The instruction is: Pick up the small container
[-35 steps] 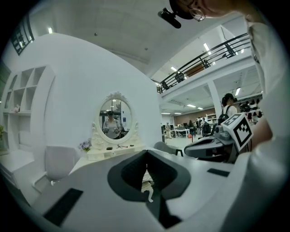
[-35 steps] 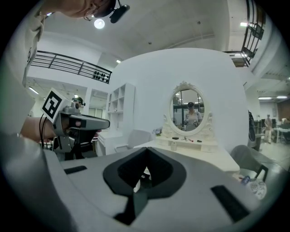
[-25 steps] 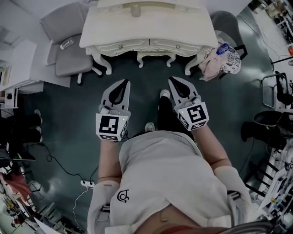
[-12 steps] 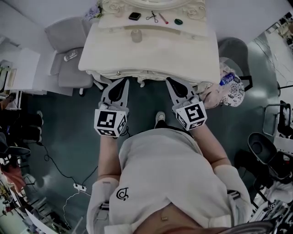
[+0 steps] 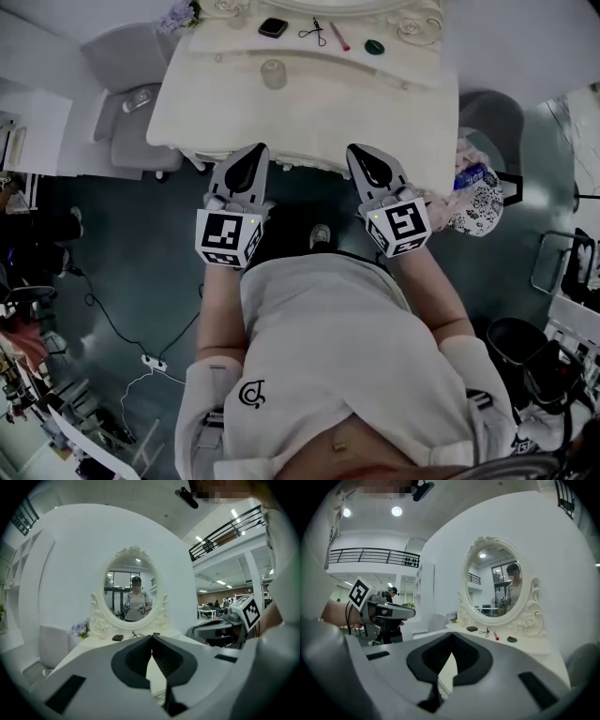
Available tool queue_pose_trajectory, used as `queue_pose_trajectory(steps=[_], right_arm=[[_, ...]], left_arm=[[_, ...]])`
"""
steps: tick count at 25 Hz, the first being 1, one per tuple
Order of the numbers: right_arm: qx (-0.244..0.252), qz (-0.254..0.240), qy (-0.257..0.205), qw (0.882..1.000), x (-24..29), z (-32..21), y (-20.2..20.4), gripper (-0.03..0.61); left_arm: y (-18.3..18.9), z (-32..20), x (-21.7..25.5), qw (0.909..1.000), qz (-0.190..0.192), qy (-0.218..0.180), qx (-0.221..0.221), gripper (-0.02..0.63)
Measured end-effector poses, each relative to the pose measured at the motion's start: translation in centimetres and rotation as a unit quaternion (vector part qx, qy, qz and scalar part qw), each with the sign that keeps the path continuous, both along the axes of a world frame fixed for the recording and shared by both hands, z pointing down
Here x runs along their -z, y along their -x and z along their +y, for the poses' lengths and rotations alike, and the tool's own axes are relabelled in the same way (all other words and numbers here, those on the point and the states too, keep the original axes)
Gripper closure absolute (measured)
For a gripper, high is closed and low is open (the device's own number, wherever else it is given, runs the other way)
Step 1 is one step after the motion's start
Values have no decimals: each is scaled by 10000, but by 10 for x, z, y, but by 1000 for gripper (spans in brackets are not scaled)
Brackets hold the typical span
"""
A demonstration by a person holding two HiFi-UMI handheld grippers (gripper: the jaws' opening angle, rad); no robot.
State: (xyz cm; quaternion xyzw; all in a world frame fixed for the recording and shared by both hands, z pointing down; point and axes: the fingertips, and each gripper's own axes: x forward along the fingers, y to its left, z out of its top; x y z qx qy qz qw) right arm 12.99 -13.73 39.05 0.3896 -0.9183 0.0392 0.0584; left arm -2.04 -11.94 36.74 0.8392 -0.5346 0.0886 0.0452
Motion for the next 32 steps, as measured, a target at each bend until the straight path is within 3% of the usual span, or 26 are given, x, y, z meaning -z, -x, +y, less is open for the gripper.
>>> queue_pose_trajectory(steps=[10, 16, 21, 22, 27, 32], right_arm=[[-253, -51, 397, 9989, -24, -93, 25, 572], [-298, 49, 531, 9981, -51, -160, 56, 572], [-281, 177, 625, 9975, -75, -188, 75, 572], [-271, 216, 623, 9975, -80, -194, 78, 572], [-272, 261, 710, 9968, -104, -214, 84, 572], [-421, 257, 893, 9948, -129, -226, 80, 571]], left_arm=[[25, -97, -32, 9990, -98, 294, -315, 601], [44, -173, -68, 9973, -114, 230, -691, 601], [55, -207, -113, 9953, 8, 390, -887, 592], [56, -212, -123, 9949, -14, 418, -922, 574], [54, -238, -164, 9918, -88, 557, -1144, 346], [48, -263, -199, 9883, -210, 823, -1266, 214]])
